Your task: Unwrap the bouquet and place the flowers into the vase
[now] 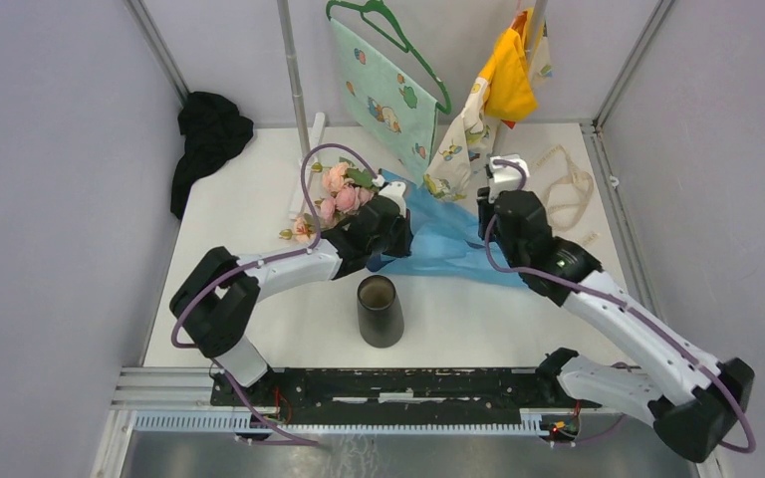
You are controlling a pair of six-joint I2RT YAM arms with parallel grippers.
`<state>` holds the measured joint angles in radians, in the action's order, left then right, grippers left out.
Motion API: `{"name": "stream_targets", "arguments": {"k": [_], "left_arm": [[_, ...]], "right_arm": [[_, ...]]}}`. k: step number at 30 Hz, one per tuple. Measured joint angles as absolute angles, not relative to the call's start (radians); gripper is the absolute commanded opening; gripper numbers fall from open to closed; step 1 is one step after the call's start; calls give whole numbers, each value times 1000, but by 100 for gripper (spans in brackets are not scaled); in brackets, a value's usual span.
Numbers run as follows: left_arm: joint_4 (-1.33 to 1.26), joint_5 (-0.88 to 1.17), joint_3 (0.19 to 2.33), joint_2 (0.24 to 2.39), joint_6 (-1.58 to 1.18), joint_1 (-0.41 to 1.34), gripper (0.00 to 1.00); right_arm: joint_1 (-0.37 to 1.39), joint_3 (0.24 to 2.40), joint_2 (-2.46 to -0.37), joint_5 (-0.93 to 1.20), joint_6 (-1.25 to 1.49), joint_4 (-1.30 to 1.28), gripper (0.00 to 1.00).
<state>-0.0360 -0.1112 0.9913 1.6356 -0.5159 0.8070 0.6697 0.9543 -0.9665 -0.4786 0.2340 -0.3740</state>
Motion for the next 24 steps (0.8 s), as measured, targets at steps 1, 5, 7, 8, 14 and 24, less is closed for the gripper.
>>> {"name": "stream_targets", "arguments": {"k": [1,5,7,8,14,24], "left_arm": [[-43,-81,991,1635,-516,809,2],[-60,26,982,1609,-503,814,2],[-63,74,970,1574,-488,814,2],[-64,96,965,1556,-484,814,2],[-80,141,958,1505,-453,815,2],[13,-20,1008,1504,-439,816,2]], "right_arm": [[665,955,-1003,-491,225,-372,33],[636,953,-1119,-500,191,-371,31],[612,953,-1150,-487,178,-360,25],[603,953,-1163,-472,171,-352,21],[583,897,-1200,-265,159,-284,14],[600,478,-1103,39,236,-214,14]]}}
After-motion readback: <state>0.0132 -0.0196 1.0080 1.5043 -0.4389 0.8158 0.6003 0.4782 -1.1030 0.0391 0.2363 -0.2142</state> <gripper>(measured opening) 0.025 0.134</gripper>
